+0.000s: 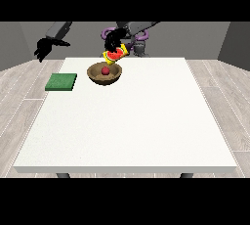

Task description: Pick the cup and pour the ball into the bowl, then pick the bowl and place it on the pad

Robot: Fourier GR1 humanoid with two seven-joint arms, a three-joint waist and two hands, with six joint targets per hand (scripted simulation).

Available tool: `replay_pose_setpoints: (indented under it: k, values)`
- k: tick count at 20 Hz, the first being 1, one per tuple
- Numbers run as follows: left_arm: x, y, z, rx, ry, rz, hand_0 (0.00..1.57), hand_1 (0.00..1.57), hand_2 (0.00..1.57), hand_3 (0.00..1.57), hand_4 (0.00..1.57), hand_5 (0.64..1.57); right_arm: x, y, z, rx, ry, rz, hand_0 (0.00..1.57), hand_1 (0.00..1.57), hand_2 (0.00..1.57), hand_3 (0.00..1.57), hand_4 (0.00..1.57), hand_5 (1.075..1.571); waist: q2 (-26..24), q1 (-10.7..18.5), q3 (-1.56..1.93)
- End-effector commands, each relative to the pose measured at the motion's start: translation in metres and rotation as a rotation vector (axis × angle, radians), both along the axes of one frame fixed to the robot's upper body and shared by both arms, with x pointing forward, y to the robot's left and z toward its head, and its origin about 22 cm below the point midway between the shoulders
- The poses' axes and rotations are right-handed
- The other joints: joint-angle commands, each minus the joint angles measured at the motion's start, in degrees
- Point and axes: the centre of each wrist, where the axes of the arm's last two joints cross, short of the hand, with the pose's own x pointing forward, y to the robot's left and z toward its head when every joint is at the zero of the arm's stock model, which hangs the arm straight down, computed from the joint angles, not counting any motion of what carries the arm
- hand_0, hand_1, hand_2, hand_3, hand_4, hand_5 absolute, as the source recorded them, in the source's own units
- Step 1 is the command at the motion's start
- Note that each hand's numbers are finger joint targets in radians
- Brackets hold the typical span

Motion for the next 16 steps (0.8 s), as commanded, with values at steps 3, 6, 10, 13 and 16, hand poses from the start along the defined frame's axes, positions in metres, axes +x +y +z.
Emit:
replay_pose_setpoints:
  k: [3, 6, 10, 13, 16]
  values:
    - [0.021, -0.005, 0.049, 0.127, -0.099, 0.010, 1.55, 1.55, 1.57, 1.57, 1.19, 1.466, -0.002, -0.005, -0.001, 0.007, 0.001, -0.002, 0.00, 0.00, 0.00, 0.21, 0.00, 1.517, 0.36, 0.28, -0.01]
    - [0.009, -0.007, 0.034, 0.116, -0.042, -0.025, 1.53, 1.53, 1.57, 1.57, 1.21, 1.457, -0.011, -0.008, -0.009, 0.004, 0.040, -0.018, 0.00, 0.00, 0.00, 0.14, 0.00, 1.520, -1.53, 1.18, -0.03]
    - [0.003, -0.010, 0.030, 0.120, -0.077, -0.018, 1.52, 1.52, 1.57, 1.57, 1.20, 1.462, -0.017, 0.004, -0.029, 0.054, 0.111, 0.038, 0.00, 0.00, 0.00, 0.00, 0.43, 1.555, -0.60, 1.30, -0.02]
    - [0.003, 0.014, 0.027, -0.249, 0.054, 0.000, 0.00, 0.00, 1.57, 1.57, 1.32, 1.364, -0.009, 0.004, -0.019, 0.074, 0.132, 0.005, 0.00, 0.00, 0.00, 0.00, 0.47, 1.558, -0.88, 4.78, -0.18]
    - [0.021, 0.057, 0.047, -0.487, 0.039, 0.042, 0.36, 0.36, 1.57, 1.57, 0.99, 1.555, -0.023, -0.003, -0.031, 0.081, 0.164, -0.073, 0.00, 0.00, 0.00, 0.00, 0.47, 1.557, -2.62, 9.06, -0.28]
